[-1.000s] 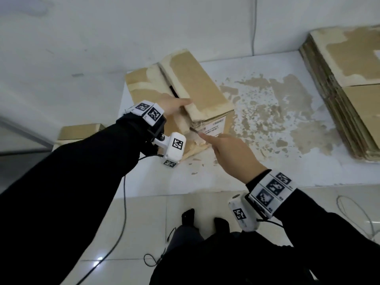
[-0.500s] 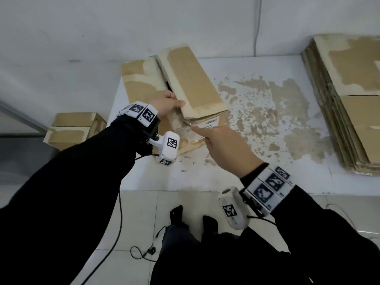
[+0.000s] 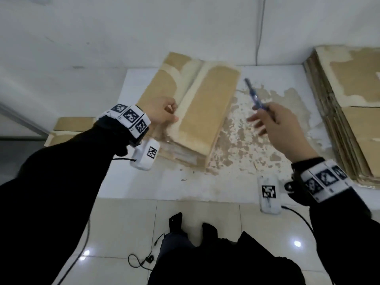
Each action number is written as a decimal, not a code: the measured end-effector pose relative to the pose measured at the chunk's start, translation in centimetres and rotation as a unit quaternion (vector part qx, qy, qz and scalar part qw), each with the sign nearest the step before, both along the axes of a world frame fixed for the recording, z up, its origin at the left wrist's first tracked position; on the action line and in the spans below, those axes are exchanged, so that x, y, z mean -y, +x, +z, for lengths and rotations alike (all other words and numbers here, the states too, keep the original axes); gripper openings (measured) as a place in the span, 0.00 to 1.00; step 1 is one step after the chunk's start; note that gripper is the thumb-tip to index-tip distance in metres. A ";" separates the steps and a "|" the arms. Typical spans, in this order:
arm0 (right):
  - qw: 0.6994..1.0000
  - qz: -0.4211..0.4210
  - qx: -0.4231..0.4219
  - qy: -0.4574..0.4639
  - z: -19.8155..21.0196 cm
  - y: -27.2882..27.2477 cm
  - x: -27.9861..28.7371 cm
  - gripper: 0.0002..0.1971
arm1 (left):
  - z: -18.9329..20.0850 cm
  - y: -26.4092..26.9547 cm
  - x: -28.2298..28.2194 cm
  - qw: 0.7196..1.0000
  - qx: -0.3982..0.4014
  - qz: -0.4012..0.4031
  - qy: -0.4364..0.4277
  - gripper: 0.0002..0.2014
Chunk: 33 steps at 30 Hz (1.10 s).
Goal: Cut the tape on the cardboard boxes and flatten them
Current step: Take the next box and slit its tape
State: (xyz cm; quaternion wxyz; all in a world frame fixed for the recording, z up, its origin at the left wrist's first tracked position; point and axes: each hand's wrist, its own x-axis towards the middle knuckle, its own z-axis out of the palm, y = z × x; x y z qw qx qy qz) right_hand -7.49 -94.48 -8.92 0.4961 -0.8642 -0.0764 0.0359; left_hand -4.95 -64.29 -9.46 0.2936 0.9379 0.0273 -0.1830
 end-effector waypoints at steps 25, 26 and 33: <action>0.956 0.174 0.066 -0.228 -3.2 2.2 -0.6 0.16 | -5.7 -3.3 3.4 0.940 0.307 -0.054 0.140 0.28; 0.950 0.182 0.077 -0.242 -3.1 2.7 -0.6 0.16 | -5.7 -3.3 3.5 0.937 0.318 -0.046 0.135 0.28; 0.930 0.270 0.069 -0.237 -3.1 5.2 -1.4 0.16 | -5.5 -3.2 3.7 0.914 0.384 -0.021 0.128 0.23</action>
